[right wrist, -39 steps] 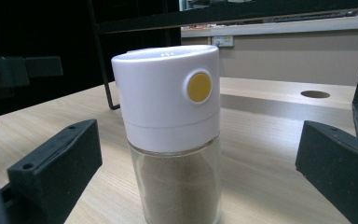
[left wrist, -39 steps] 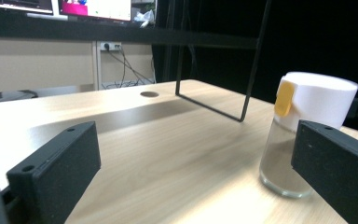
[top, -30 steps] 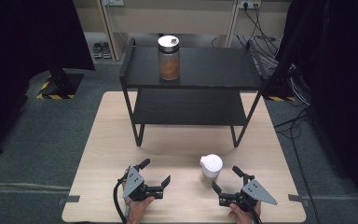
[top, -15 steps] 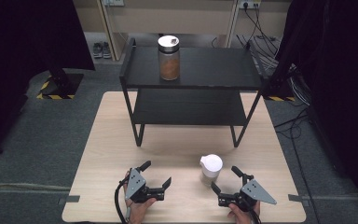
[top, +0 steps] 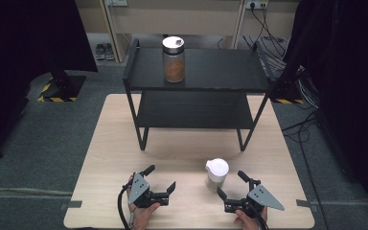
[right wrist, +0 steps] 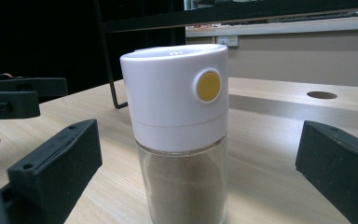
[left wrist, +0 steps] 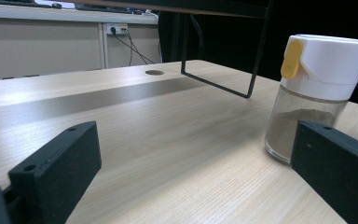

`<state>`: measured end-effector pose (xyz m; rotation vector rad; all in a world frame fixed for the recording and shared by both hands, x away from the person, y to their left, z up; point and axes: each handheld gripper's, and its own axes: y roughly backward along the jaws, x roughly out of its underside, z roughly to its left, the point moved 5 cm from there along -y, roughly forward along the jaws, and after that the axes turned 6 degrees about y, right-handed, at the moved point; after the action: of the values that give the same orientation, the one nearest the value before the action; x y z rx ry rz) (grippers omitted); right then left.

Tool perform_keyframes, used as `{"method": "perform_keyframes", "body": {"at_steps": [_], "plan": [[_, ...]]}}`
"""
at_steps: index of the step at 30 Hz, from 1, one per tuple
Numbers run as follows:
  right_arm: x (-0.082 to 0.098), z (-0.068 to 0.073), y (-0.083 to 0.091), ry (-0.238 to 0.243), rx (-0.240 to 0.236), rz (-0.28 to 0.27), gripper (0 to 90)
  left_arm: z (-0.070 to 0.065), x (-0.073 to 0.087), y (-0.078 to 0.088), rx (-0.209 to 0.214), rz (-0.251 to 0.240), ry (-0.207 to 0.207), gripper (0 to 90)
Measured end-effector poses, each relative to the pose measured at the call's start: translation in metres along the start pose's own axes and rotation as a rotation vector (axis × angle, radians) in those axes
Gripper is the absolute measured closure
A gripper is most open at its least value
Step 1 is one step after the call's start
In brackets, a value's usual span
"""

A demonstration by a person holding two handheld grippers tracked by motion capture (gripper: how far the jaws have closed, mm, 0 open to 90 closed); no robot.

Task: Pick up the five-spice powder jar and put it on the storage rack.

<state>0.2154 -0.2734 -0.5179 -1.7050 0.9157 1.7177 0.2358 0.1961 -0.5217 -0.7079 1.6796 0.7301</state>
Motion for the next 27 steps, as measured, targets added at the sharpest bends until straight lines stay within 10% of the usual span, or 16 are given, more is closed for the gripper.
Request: {"method": "perform_keyframes", "body": {"at_steps": [27], "plan": [[-0.0006, 0.0007, 0.0015, 0.000, 0.005, -0.005, 0.6, -0.0007, 0.0001, 0.0005, 0.000, 0.000, -0.008, 1.0]]}}
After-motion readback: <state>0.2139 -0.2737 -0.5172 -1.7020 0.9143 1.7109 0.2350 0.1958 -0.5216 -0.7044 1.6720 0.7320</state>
